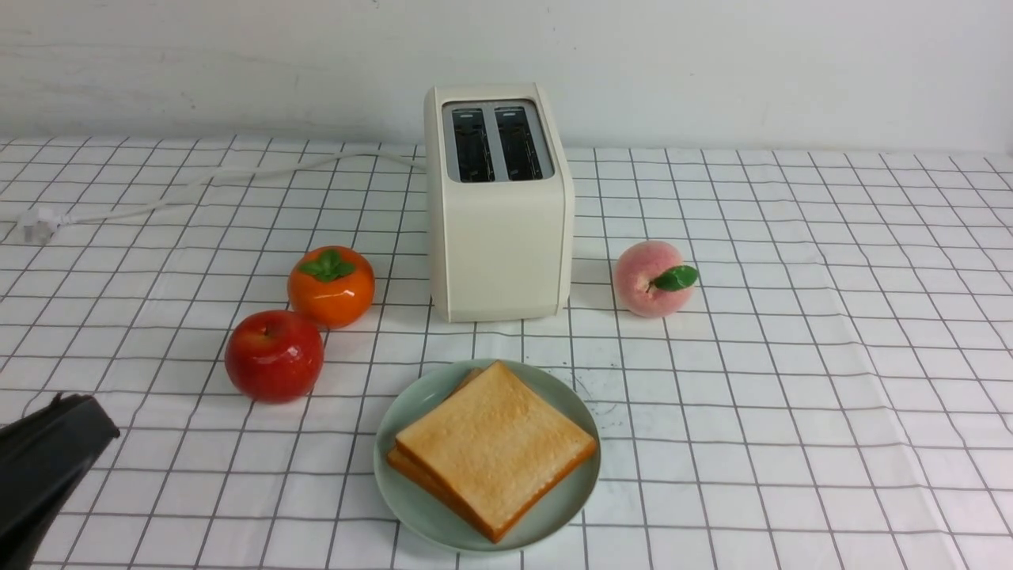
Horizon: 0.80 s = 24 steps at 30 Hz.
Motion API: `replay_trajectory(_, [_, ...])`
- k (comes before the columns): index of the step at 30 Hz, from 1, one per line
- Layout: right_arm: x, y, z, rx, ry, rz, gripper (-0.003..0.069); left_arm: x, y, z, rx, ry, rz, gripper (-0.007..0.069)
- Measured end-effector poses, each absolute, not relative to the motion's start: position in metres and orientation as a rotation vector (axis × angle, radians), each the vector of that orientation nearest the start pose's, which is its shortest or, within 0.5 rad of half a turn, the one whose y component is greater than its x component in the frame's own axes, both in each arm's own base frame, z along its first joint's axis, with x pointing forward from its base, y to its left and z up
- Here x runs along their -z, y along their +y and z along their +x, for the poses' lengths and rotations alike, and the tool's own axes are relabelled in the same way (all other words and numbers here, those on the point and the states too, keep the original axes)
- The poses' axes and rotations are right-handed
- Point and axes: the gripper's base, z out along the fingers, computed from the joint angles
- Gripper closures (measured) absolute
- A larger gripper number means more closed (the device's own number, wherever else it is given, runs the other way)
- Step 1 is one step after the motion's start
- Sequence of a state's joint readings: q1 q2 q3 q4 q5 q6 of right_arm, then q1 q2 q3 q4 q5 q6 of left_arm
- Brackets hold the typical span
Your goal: Take toasted bread from bread machine on white checkered table place on plate.
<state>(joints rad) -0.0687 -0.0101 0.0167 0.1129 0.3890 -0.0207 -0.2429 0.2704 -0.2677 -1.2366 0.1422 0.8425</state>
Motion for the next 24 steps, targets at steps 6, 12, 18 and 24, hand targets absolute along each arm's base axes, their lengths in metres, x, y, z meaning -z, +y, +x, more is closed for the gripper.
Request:
replay_trajectory(6, [-0.173, 0.000, 0.052, -0.050, 1.874, 0.114, 0.0611, -0.282, -0.030, 0.071, 0.564, 1.565, 0.037, 0.0631])
replay_trajectory(12, [-0.173, 0.000, 0.052, -0.050, 1.874, 0.114, 0.0606, -0.274, -0.026, 0.073, 0.392, 1.604, 0.116, 0.0631])
replay_trajectory(18, [-0.173, 0.000, 0.052, -0.050, 1.874, 0.114, 0.0596, -0.251, -0.014, 0.068, 0.262, 1.708, 0.007, 0.0632])
replay_trajectory(24, [-0.173, 0.000, 0.052, -0.050, 1.874, 0.114, 0.0584, -0.198, -0.009, 0.053, 0.237, 1.827, -0.083, 0.0637])
